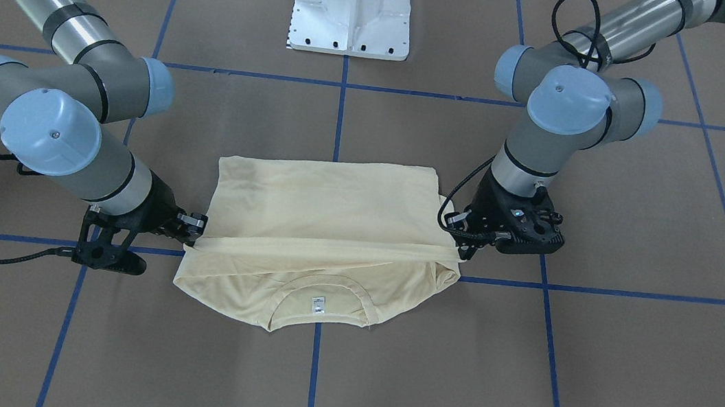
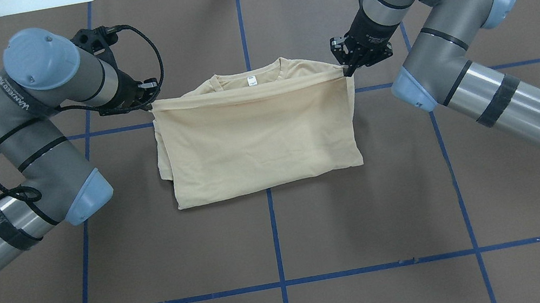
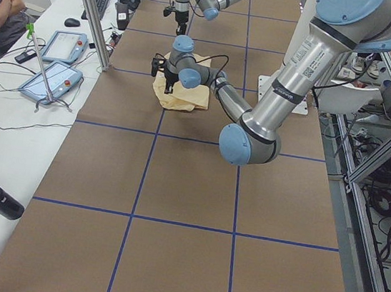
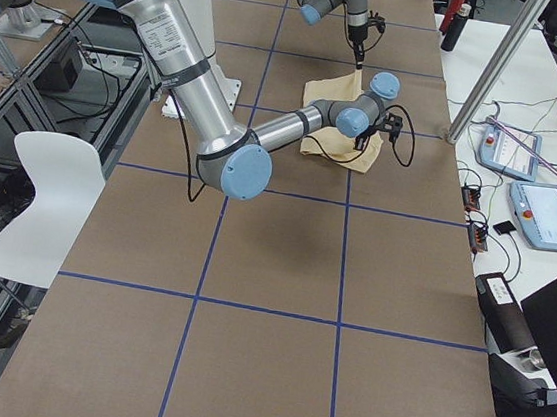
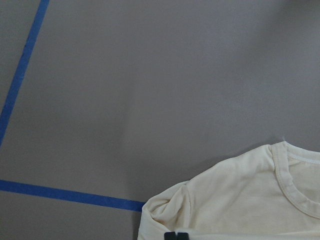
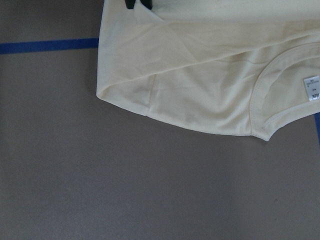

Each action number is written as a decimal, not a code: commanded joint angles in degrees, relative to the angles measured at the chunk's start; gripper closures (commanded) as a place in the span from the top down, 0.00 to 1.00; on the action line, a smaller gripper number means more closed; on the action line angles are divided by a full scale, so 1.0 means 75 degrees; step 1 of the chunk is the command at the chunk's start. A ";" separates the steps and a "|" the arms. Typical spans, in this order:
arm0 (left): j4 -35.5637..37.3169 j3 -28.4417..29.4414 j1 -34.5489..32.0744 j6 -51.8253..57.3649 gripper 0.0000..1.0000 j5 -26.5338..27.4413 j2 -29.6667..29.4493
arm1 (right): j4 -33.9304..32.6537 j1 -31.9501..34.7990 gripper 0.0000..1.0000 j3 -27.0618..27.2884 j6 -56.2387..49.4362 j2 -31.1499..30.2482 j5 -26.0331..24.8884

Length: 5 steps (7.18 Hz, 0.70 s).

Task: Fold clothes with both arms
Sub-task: 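Lay the hem down at the collar and open both grippers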

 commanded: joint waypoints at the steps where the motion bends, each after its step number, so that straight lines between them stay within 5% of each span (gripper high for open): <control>1: 0.0005 0.0538 0.0043 -0.0033 0.00 0.0020 -0.0379 | 0.0021 -0.0023 0.00 -0.0171 -0.0002 0.0238 -0.0013; 5: -0.0007 0.0761 0.0078 0.0072 0.00 0.0056 -0.0263 | 0.0010 0.0001 0.00 -0.0194 -0.0002 0.0238 -0.0246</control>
